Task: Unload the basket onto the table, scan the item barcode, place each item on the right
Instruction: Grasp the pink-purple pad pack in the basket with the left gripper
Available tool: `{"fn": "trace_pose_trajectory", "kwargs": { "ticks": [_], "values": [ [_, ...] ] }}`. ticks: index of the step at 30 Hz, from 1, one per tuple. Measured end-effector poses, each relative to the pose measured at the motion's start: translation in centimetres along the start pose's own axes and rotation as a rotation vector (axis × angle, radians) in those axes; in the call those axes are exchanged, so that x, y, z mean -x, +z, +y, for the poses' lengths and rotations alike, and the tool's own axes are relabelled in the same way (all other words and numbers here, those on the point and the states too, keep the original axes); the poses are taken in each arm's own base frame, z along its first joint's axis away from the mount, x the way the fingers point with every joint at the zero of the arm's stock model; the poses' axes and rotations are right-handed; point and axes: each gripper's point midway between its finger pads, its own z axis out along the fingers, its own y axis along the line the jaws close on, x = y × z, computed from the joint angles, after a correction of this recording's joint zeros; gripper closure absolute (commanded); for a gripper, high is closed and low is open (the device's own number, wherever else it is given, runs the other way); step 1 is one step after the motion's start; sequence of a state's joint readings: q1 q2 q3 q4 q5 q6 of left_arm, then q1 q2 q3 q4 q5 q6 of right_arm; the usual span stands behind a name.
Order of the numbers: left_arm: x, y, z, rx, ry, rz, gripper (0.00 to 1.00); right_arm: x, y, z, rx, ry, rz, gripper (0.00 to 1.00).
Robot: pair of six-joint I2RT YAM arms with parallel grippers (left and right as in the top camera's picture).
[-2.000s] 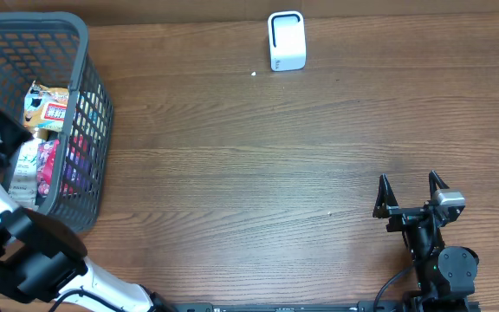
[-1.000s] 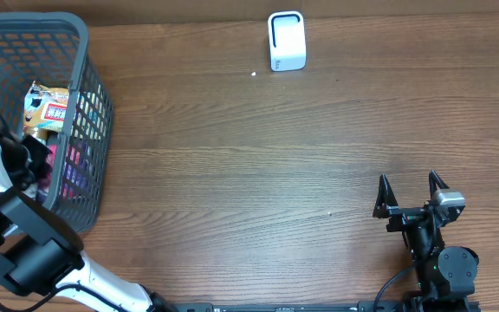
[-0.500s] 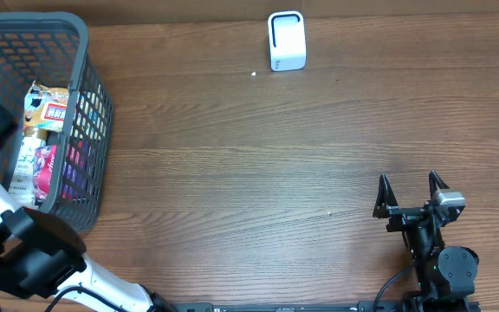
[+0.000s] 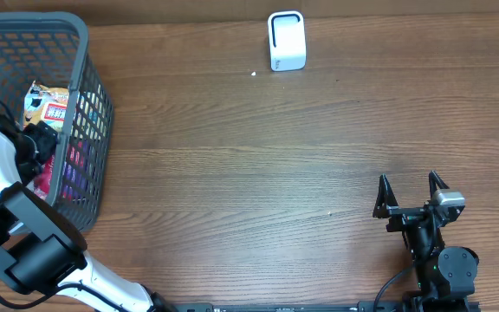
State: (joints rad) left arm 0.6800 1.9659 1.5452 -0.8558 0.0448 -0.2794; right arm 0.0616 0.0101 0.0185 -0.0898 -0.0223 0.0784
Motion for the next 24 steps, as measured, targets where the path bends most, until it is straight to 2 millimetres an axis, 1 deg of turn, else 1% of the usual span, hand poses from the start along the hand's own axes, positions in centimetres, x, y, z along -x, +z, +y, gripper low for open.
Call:
{"fn": "trace_pose_trajectory", "kwargs": {
  "ticks": [2,4,7,8,9,10,11,12,17,19,22,24],
  "values": [
    [0.1,0.6,0.1,0.007,-0.02,-0.021,0.35,0.0,0.0,0.0,0.0,0.0,0.0,0.0],
    [0.0,0.8,0.2,0.01,-0.035,-0.035,0.4,0.0,0.0,0.0,0.0,0.0,0.0,0.0],
    [-0.3,0.8,0.6,0.029,-0.047,-0.045,0.44,0.0,0.0,0.0,0.0,0.0,0.0,0.0],
    [-0.3,0.8,0.8,0.037,-0.05,-0.046,0.44,0.0,0.0,0.0,0.0,0.0,0.0,0.0],
    [-0.4,0.8,0.9,0.045,-0.052,-0.045,0.51,0.0,0.0,0.0,0.0,0.0,0.0,0.0],
    [-0.4,0.8,1.0,0.052,-0.051,-0.043,0.64,0.0,0.0,0.0,0.0,0.0,0.001,0.0],
    [-0.5,0.8,1.0,0.059,-0.051,-0.043,0.83,0.0,0.0,0.0,0.0,0.0,0.0,0.0],
    [-0.5,0.8,1.0,0.065,-0.053,-0.043,0.96,0.0,0.0,0.0,0.0,0.0,0.0,0.0],
    [-0.7,0.2,1.2,0.074,-0.057,-0.041,0.96,0.0,0.0,0.0,0.0,0.0,0.0,0.0],
    [-1.2,-0.2,1.3,0.085,-0.057,-0.01,0.96,0.0,0.0,0.0,0.0,0.0,0.0,0.0],
    [-1.8,-1.2,1.5,0.106,-0.058,0.051,0.96,0.0,0.0,0.0,0.0,0.0,0.0,0.0],
    [-1.3,-2.3,1.3,0.111,-0.058,0.067,0.96,0.0,0.0,0.0,0.0,0.0,0.0,0.0]
  ]
}}
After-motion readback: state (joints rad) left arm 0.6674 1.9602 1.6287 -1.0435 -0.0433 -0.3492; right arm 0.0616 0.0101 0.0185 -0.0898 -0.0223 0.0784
